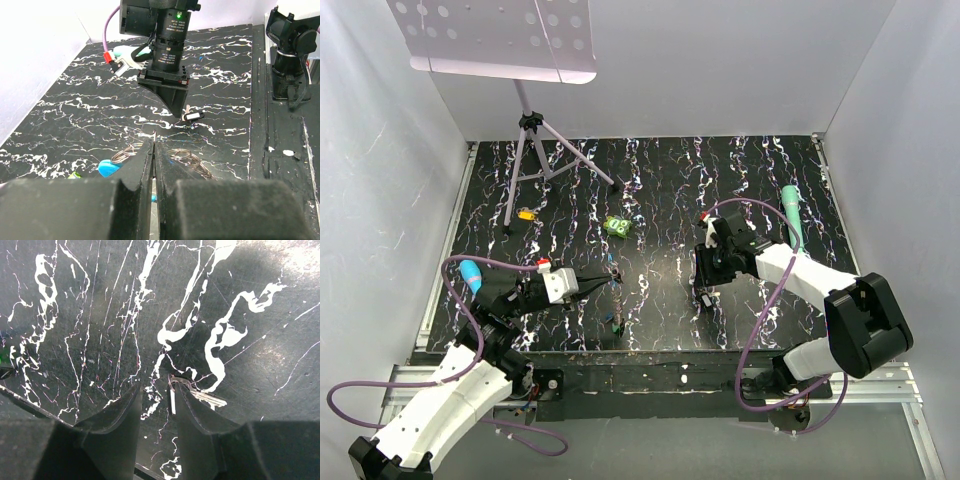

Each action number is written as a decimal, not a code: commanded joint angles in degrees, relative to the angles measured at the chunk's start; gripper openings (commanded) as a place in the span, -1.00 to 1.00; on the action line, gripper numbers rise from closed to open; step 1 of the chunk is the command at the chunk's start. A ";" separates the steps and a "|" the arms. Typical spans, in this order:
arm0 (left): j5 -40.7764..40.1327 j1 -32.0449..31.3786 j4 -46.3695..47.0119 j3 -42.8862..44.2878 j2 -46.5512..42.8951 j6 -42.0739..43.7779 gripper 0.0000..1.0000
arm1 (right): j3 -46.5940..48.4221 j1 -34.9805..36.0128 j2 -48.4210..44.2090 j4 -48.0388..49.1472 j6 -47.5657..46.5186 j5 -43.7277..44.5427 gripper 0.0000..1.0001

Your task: Put the keys on the keyring

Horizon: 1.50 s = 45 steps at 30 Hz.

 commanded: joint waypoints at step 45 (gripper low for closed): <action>-0.94 0.33 1.31 1.65 -0.35 0.27 -1.00 | -0.03 -0.95 -2.68 -1.40 -3.25 -5.34 -0.20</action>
